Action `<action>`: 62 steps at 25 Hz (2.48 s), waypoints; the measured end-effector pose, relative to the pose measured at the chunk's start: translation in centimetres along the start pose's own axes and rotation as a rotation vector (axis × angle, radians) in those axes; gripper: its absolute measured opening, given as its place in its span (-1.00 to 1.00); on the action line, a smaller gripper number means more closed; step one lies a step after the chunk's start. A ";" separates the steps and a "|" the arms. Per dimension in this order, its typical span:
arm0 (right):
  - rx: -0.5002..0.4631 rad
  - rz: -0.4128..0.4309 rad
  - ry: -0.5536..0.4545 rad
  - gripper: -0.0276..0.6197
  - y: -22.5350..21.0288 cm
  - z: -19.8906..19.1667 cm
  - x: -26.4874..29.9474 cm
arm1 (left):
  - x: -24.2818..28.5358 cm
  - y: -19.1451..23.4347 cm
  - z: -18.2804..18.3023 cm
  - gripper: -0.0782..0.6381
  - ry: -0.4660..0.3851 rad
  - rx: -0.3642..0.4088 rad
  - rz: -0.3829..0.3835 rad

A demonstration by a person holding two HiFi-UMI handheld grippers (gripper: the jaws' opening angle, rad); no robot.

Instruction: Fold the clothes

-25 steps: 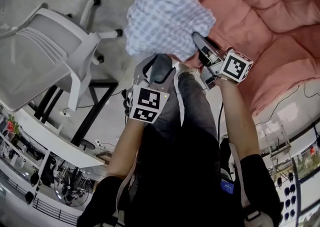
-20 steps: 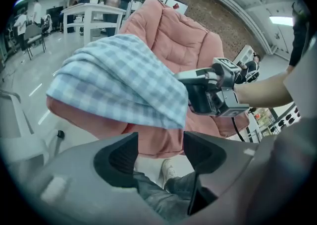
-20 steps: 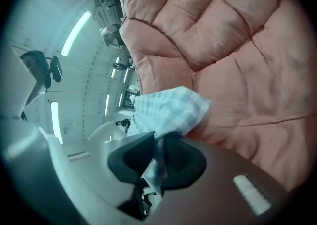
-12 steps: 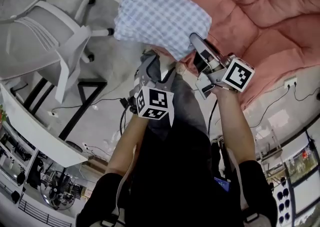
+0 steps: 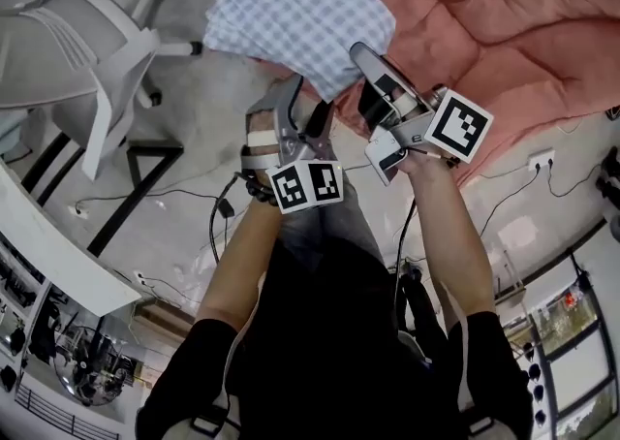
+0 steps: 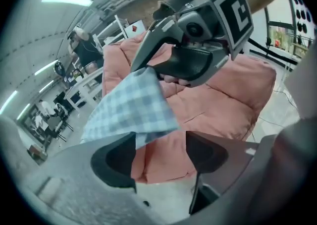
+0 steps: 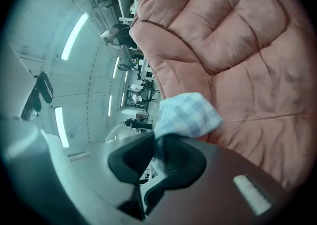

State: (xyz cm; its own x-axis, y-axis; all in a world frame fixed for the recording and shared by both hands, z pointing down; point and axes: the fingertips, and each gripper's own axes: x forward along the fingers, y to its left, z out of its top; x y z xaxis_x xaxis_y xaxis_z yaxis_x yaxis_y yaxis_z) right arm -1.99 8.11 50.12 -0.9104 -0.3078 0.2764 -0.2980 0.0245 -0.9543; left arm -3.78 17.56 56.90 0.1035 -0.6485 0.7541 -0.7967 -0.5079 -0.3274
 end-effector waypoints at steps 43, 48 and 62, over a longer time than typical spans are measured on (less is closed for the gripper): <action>0.104 -0.062 -0.113 -0.77 -0.2 -1.2 -1.0 | -3.0 2.8 1.9 -0.74 -0.099 0.302 0.185; 0.046 -0.079 -0.084 -0.76 -1.1 -2.1 -0.6 | -4.2 2.7 1.0 -0.75 -0.108 0.325 0.137; 0.463 0.189 -0.309 0.08 -5.8 -2.7 -1.0 | -7.4 5.4 2.5 -0.75 -0.132 0.367 0.047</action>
State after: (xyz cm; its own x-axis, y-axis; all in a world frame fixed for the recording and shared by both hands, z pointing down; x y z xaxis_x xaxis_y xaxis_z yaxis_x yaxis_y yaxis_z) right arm -0.12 10.85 55.72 -0.7889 -0.6033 0.1172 0.0808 -0.2910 -0.9533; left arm -7.34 18.25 48.11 0.1672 -0.7312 0.6613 -0.5386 -0.6296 -0.5600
